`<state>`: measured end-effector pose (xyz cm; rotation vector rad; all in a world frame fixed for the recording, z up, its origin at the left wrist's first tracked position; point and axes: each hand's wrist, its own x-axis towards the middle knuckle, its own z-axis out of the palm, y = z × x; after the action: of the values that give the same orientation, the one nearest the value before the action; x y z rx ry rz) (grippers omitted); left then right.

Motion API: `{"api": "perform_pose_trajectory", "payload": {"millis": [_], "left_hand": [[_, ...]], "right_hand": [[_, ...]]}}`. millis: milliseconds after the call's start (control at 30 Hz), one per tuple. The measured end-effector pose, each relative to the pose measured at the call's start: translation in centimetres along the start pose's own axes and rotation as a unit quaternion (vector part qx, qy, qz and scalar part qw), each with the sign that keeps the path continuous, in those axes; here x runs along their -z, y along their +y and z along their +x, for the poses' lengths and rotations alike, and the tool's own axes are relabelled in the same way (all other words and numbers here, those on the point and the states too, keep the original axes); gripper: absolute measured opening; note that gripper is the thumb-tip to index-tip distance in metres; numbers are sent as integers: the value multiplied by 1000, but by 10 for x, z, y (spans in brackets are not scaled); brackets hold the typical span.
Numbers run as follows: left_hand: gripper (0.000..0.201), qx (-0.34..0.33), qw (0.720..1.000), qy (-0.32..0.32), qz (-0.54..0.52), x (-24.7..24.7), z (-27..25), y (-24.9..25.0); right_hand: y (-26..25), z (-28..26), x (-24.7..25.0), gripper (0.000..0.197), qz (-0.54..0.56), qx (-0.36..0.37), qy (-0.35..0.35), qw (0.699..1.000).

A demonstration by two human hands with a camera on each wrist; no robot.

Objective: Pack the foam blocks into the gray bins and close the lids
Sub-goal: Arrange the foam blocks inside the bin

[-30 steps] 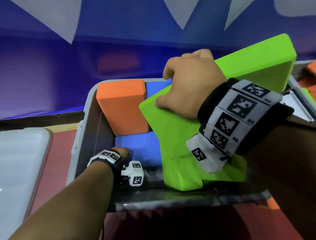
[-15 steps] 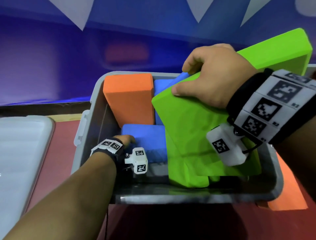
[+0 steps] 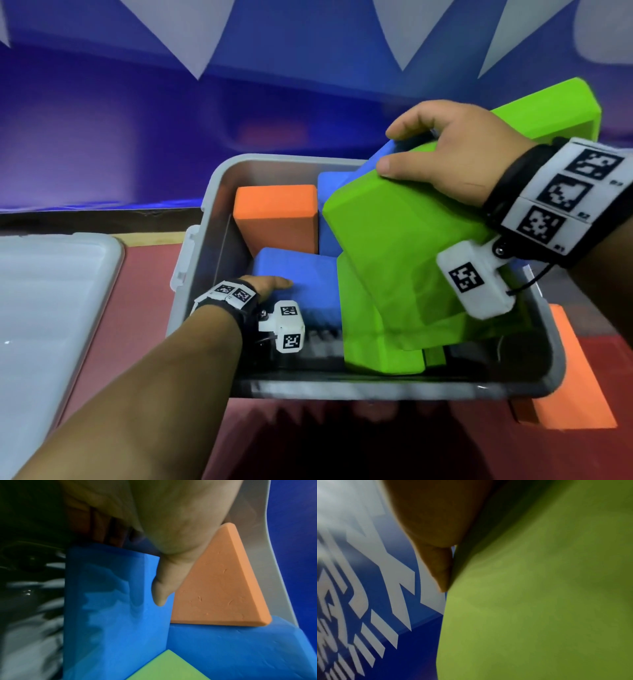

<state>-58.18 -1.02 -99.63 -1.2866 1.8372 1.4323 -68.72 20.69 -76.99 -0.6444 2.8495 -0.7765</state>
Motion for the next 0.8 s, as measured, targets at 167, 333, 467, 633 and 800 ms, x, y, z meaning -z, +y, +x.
{"api": "perform_pose_trajectory", "payload": {"millis": [167, 333, 467, 633, 800], "left_hand": [[44, -9, 1000, 13, -24, -1, -5, 4], [48, -21, 999, 34, -33, 4, -11, 7], [54, -28, 999, 13, 13, -2, -35, 20], [83, -133, 926, 149, 321, -2, -76, 69], [65, -247, 826, 215, 458, 18, -97, 70]], "right_hand": [[7, -12, 20, 57, -42, 22, -52, 998], [12, -18, 39, 62, -63, 10, -94, 994], [15, -21, 40, 69, -88, 24, -99, 991], [21, -21, 36, 70, -92, 31, -88, 991], [27, -24, 36, 68, -74, 33, -82, 993]]}}
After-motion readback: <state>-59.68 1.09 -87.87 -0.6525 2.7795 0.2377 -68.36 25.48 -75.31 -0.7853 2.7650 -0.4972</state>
